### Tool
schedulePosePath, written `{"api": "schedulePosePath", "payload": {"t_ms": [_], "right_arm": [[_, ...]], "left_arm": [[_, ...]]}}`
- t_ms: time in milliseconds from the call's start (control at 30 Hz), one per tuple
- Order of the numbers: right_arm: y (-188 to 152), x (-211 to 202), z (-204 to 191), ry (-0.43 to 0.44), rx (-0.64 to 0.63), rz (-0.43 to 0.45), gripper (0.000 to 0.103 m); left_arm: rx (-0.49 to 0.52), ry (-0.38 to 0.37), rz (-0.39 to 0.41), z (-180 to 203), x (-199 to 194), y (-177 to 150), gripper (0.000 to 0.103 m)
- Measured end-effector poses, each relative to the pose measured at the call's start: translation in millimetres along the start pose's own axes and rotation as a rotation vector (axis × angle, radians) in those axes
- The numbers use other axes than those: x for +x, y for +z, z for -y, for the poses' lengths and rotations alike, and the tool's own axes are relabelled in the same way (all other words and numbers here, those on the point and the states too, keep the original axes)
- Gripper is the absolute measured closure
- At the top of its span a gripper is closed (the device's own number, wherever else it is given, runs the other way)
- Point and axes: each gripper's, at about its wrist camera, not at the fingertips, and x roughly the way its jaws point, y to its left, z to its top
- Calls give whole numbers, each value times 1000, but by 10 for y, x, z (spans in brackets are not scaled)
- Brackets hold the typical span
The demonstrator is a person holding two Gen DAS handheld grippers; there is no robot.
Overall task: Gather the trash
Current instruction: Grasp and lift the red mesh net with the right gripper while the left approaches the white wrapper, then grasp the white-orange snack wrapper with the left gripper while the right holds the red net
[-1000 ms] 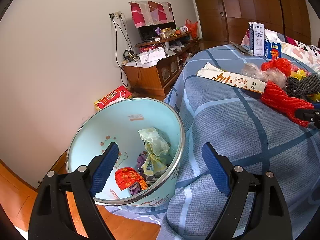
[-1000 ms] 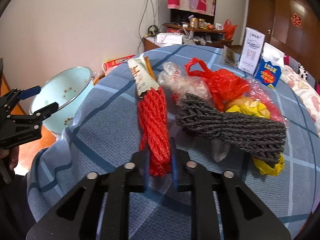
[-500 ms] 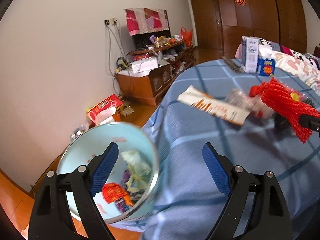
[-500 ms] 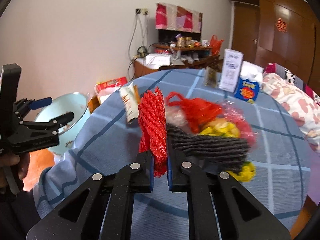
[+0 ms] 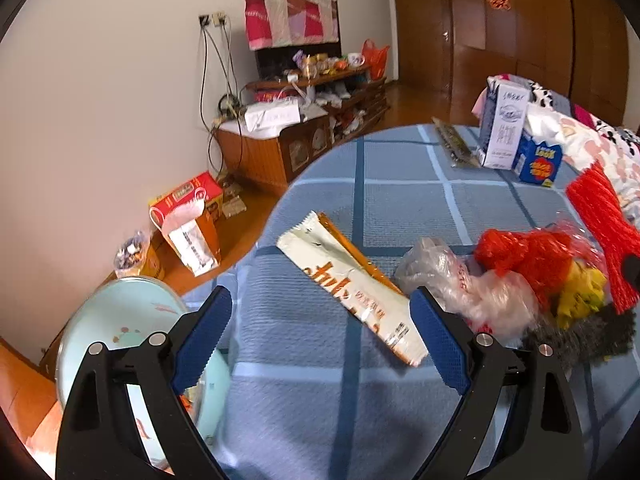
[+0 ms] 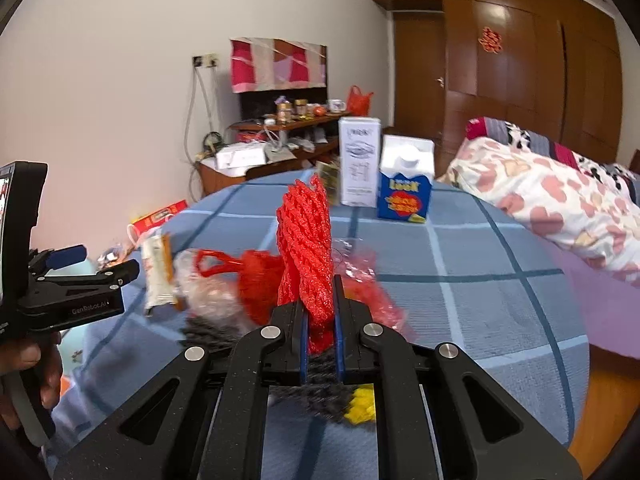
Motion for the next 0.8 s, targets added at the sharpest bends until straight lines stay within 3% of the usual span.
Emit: {"api": "schedulePosePath", "payload": {"t_ms": [300,533,800], "right_arm": [[-8,45,75,6,20,-3,92],[5,72,71,9,21,-8,92],[10,68,60,10,17,-8,92]], "left_arm": [[10,20,-119,166,375,-47,14],[32,6,-137,175,399,-72,15],[67,-20,-131,231,393,-80,38]]}}
